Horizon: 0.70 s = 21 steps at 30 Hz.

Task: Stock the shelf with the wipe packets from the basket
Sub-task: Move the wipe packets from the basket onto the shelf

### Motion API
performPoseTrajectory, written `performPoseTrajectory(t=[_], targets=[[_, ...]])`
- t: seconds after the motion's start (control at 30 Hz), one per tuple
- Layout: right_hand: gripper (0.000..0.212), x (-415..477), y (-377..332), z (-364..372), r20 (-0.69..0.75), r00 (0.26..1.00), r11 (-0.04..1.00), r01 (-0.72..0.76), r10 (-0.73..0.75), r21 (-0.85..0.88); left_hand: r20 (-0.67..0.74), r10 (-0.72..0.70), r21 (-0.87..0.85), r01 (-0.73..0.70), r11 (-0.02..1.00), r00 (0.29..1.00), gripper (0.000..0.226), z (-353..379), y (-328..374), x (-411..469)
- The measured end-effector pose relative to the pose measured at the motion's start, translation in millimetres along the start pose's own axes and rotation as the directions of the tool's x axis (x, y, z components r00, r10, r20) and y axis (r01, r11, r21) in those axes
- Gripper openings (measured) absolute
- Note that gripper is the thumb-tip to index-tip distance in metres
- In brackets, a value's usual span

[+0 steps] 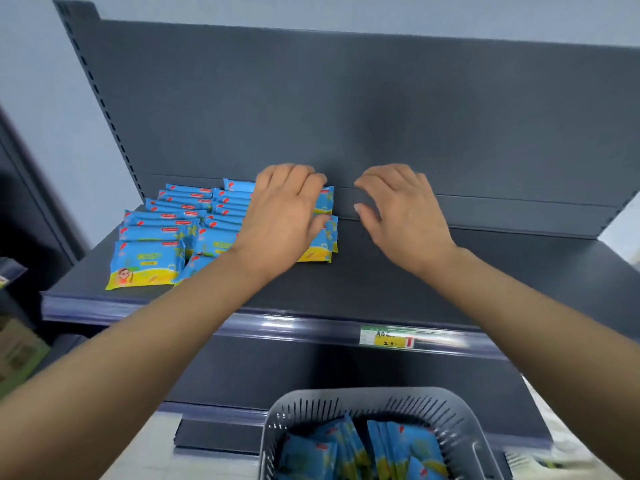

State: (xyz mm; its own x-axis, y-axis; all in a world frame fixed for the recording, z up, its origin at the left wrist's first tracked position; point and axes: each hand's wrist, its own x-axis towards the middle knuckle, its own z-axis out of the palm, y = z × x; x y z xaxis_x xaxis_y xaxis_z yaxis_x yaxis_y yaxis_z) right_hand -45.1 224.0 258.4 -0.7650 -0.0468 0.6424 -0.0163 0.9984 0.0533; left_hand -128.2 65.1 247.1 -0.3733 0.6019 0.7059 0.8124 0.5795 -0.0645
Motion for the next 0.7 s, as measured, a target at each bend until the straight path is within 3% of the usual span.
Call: performPoseTrajectory(t=[0.3, 0.7], targets=[[0.026, -58.0, -6.9, -66.6, -0.111, 0.992, 0.998, 0.069, -0.067, 0.015, -0.067, 0.064, 0.026, -0.062, 0.998, 0.996, 0.042, -68.0, 74.9, -35.4], [0.031, -182.8, -7.2, -39.6, 0.094, 0.992, 0.993, 0.075, -0.084, 0.086, 0.141, 0.006, -0.057, 0.002, 0.998, 0.990, 0.042, -42.0, 156.0, -150.5]])
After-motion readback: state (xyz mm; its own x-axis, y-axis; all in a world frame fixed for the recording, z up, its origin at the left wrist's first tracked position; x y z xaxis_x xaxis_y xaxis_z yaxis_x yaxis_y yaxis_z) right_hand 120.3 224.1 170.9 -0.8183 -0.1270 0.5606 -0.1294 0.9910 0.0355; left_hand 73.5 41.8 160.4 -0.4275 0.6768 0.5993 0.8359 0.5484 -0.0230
